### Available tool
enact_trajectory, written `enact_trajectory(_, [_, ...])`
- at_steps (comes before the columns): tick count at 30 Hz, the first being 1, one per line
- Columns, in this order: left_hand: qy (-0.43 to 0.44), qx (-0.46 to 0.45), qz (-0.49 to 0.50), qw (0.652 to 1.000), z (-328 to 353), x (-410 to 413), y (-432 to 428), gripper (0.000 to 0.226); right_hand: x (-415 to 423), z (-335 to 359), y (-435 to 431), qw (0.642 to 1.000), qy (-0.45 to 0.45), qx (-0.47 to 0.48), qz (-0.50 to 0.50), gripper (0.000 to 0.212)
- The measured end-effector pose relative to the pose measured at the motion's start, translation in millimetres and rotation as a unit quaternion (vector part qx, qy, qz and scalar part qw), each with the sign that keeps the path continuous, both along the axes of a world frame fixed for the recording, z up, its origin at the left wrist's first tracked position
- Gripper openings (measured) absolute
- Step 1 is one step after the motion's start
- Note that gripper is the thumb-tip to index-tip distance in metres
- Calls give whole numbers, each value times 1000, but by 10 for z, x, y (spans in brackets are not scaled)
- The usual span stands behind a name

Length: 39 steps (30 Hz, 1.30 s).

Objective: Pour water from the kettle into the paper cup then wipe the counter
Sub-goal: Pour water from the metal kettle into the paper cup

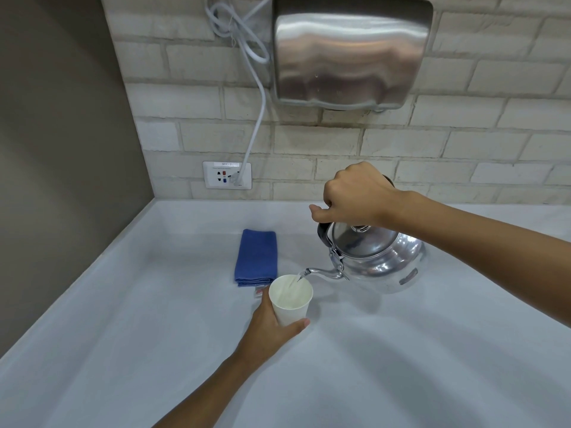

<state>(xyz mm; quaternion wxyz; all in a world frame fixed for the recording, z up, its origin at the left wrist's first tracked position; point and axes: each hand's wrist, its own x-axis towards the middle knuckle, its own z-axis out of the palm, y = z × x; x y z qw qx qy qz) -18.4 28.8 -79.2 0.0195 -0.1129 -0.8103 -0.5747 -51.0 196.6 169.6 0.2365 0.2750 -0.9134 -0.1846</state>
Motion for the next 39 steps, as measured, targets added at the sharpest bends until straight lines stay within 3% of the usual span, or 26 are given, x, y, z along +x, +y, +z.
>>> enact_trajectory(13, [-3, 0, 3, 1000, -12, -6, 7, 79, 12, 21, 16, 1000, 1, 3, -2, 61])
enact_trajectory(39, [0, 5, 0, 1000, 12, 0, 8, 73, 39, 51, -7, 1000, -2, 15, 0, 60])
